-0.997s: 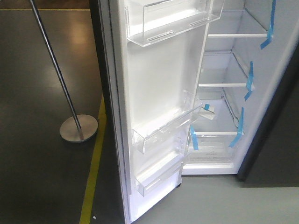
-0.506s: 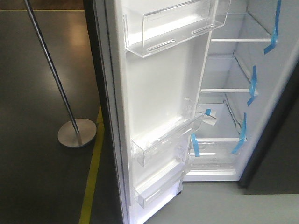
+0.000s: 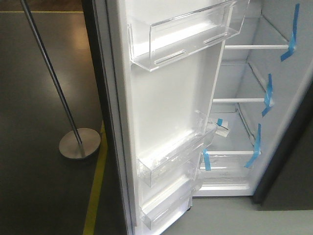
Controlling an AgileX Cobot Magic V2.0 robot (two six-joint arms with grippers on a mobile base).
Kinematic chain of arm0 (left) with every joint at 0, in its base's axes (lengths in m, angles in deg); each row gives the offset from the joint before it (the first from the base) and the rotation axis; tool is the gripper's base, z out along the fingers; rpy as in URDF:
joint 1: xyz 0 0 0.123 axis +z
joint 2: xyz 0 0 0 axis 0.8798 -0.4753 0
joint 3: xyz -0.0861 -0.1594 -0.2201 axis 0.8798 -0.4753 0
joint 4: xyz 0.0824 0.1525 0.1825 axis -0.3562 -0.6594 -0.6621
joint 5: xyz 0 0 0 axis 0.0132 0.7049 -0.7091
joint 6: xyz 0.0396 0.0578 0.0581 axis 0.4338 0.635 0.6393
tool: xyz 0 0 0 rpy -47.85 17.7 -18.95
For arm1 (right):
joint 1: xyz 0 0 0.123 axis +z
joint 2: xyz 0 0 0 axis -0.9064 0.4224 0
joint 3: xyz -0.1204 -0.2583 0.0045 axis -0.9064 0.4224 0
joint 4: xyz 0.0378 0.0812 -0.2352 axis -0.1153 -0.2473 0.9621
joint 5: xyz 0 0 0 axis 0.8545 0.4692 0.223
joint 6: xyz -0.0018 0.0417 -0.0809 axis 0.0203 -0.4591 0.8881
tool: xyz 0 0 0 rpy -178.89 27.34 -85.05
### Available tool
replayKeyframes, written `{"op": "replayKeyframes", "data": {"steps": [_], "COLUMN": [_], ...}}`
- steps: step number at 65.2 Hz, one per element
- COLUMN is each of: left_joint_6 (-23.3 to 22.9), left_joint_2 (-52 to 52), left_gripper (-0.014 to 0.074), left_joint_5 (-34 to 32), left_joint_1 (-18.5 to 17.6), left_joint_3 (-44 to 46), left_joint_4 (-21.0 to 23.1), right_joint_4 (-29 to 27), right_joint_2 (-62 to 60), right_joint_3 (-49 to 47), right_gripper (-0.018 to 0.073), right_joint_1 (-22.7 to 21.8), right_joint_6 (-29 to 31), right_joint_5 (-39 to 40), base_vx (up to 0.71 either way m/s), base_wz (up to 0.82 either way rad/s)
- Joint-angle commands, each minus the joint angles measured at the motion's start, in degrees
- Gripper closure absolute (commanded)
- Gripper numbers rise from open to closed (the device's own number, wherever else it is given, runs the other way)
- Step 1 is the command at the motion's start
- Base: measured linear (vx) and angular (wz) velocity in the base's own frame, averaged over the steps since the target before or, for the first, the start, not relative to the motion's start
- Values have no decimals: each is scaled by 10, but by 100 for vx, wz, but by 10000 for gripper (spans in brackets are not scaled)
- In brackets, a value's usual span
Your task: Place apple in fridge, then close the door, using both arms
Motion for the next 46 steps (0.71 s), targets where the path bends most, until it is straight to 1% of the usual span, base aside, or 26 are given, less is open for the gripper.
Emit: {"op": "replayKeyframes", "data": {"steps": [1,46], "left_joint_6": [-2,-2], "left_joint_2": [9,9], "left_gripper": [603,603], "left_joint_5": [-36,-36], "left_joint_1": [1,1], "left_joint_3": [10,10], "left_joint_4": [0,0], "right_joint_4": [-10,-10], "right_joint_2": [-9,-9], "right_joint_3": [-13,-13], "right_gripper": [455,455], "right_joint_1": [-2,-2], "right_joint_6": [5,5], "right_joint_5": [51,51], "base_vx": [7,5], "base_wz": [0,-1]}}
